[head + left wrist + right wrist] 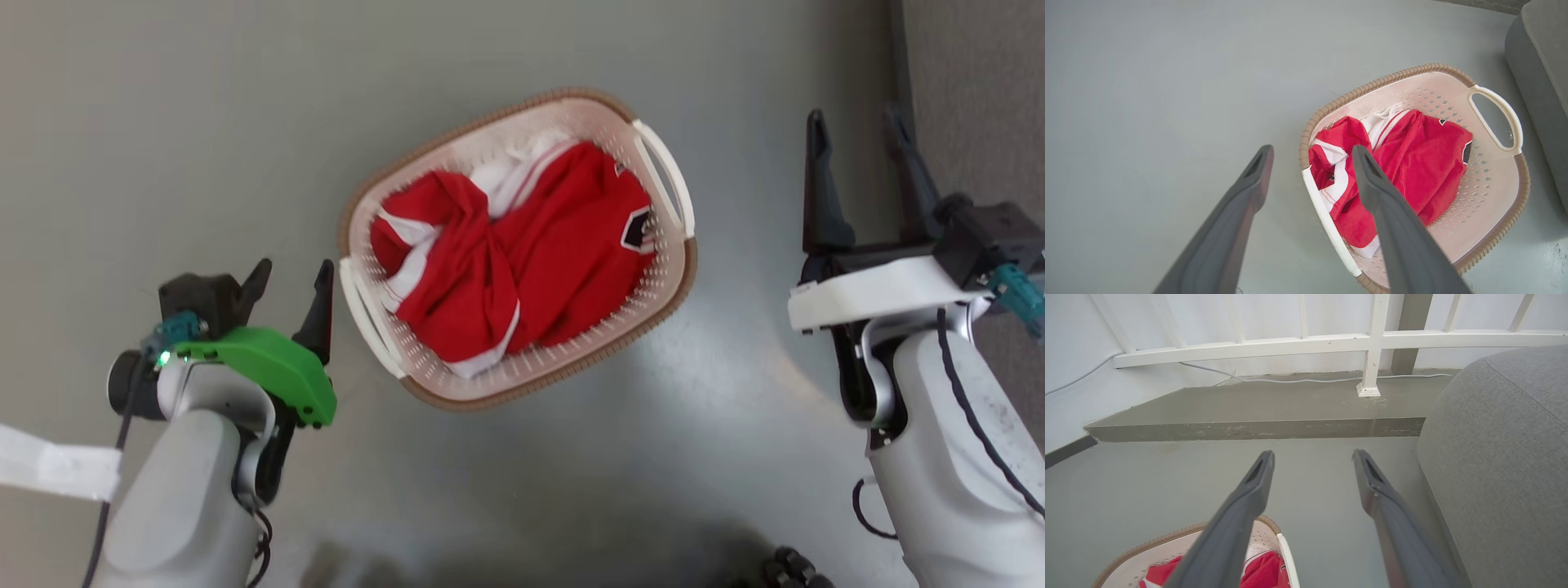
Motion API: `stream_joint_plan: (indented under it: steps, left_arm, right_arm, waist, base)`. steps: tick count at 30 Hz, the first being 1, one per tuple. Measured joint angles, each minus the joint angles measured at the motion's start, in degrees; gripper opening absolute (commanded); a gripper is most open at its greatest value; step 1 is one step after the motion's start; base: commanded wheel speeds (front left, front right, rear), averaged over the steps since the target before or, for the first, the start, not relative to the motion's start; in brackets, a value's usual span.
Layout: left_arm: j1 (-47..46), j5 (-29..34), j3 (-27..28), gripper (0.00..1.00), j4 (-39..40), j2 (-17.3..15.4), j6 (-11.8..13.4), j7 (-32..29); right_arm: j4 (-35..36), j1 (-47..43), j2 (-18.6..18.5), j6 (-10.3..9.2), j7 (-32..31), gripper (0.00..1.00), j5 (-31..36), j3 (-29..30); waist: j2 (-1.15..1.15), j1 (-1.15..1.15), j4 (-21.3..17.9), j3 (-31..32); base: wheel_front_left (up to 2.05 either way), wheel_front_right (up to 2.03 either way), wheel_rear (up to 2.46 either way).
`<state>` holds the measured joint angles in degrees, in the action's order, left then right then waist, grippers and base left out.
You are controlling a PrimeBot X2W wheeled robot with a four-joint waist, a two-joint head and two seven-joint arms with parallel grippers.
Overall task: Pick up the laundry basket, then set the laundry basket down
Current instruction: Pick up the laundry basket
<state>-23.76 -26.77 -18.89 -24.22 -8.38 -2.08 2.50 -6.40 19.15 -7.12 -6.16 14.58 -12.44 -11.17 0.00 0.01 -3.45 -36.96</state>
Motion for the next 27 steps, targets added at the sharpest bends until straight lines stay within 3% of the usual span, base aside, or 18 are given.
stream_joint_plan:
  steps: [17, 27]
  left_arm:
    - [-8.4, -2.9, 0.5, 1.0, -9.7, 0.4, -2.8, -3.1]
    - [-11.6, -4.8, 0.6, 1.0, -15.9, 0.5, -3.8, -4.8]
  right_arm:
    - [1.5, 3.4, 1.6, 0.0, 0.0, 1.0, 0.4, 0.4]
    - [1.4, 4.1, 2.2, 0.03, 0.0, 1.0, 0.9, 0.5]
  waist:
    - [0.0, 0.0, -3.4, -11.3]
    - [0.0, -0.01, -4.8, -14.4]
  base:
    - [0.0, 0.0, 0.0]
    - [0.0, 0.0, 0.0]
